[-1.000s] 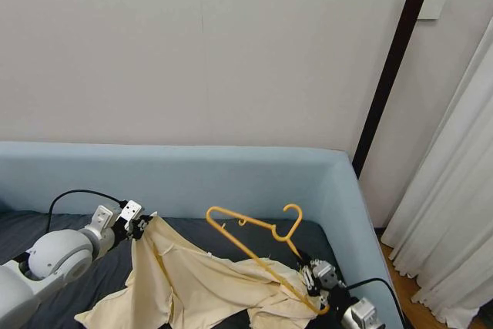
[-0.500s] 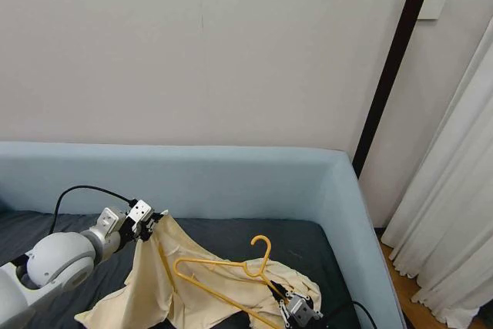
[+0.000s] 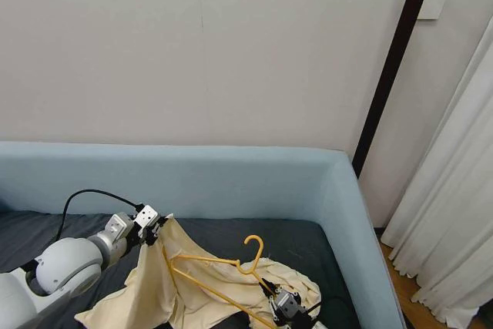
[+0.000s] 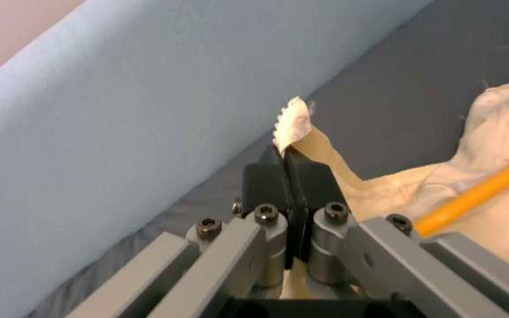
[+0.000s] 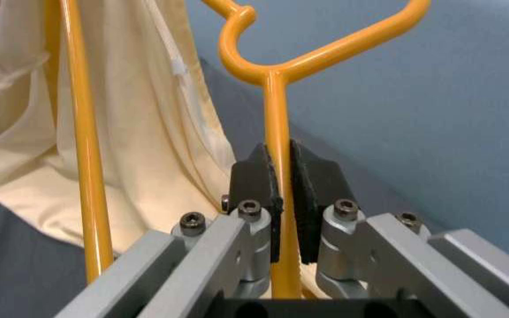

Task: Pick up the clothes from the sofa and hang them on the clothes hanger.

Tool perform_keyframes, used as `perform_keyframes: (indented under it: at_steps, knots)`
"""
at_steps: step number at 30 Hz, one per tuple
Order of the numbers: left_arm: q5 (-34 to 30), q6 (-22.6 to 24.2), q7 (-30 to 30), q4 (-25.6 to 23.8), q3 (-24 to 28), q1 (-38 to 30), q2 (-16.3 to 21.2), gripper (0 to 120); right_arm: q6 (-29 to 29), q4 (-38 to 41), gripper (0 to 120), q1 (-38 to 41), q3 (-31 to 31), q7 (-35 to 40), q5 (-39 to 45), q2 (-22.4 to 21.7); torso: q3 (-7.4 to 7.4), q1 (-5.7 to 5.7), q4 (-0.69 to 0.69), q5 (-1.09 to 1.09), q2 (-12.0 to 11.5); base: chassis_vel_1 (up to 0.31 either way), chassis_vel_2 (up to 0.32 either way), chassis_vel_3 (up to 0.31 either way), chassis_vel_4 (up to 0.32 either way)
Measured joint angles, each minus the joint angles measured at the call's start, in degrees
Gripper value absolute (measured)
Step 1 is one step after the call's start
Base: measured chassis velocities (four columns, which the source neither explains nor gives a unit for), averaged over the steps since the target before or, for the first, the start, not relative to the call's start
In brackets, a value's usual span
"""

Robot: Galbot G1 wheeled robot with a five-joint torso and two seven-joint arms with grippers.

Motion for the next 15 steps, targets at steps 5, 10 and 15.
perform_keyframes:
  at_steps: [5, 10, 15]
  knots:
    - [-0.18, 0.84, -0.67, -1.16, 0.14, -0.10, -0.70, 0, -0.94, 0.75, 4, 1.47, -1.30, 0.26, 0.95, 0.71, 0.00, 0.00, 0.00, 0.01, 0.00, 0.000, 0.000, 0.000, 0.000]
    - [-0.16, 1.07, -1.24, -0.39, 0.30, -0.51, -1.21, 0, -0.59, 1.16, 4, 0.57, -1.24, 0.17, -0.14, -0.09, 0.00, 0.00, 0.00, 0.01, 0.00, 0.000, 0.000, 0.000, 0.000]
    - [0.22, 1.33, -1.95, 0.93, 0.03, -0.61, -1.64, 0, -0.19, 3.09, 4, -1.06, 0.38, 0.24, -0.46, -1.76, 0.00, 0.00, 0.00, 0.01, 0.00, 0.000, 0.000, 0.000, 0.000]
